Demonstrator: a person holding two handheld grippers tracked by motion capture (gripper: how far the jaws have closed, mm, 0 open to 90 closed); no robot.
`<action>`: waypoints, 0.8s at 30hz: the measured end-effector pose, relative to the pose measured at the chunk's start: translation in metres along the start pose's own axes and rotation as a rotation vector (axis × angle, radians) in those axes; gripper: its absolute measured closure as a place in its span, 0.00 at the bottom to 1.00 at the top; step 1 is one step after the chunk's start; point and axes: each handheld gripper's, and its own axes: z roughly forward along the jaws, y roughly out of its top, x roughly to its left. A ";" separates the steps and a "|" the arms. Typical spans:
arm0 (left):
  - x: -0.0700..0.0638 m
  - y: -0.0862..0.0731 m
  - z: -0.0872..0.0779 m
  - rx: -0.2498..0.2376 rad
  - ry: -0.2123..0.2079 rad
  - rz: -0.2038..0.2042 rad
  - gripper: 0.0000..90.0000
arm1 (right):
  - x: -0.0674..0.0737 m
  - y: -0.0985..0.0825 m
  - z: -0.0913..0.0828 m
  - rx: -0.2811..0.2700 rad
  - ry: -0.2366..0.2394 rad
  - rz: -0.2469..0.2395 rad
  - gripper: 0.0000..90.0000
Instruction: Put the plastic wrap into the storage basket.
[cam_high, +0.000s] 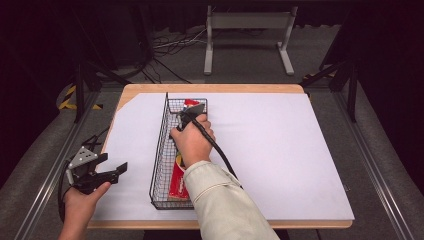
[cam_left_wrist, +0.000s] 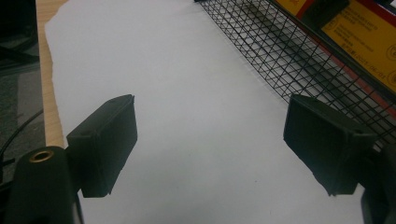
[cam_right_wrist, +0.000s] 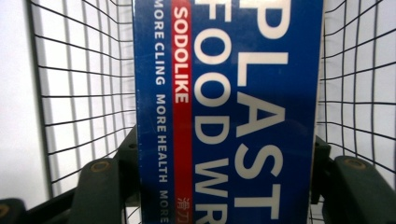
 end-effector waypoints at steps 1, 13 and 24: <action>0.000 0.000 0.000 0.001 0.002 0.004 0.20 | 0.000 0.000 0.002 0.001 -0.004 -0.004 0.43; 0.001 0.000 0.001 0.003 0.003 0.000 0.20 | -0.001 -0.002 0.011 0.010 -0.026 -0.012 0.43; 0.003 -0.002 0.003 0.009 0.002 -0.009 0.20 | 0.001 -0.003 0.015 0.004 -0.038 -0.044 0.42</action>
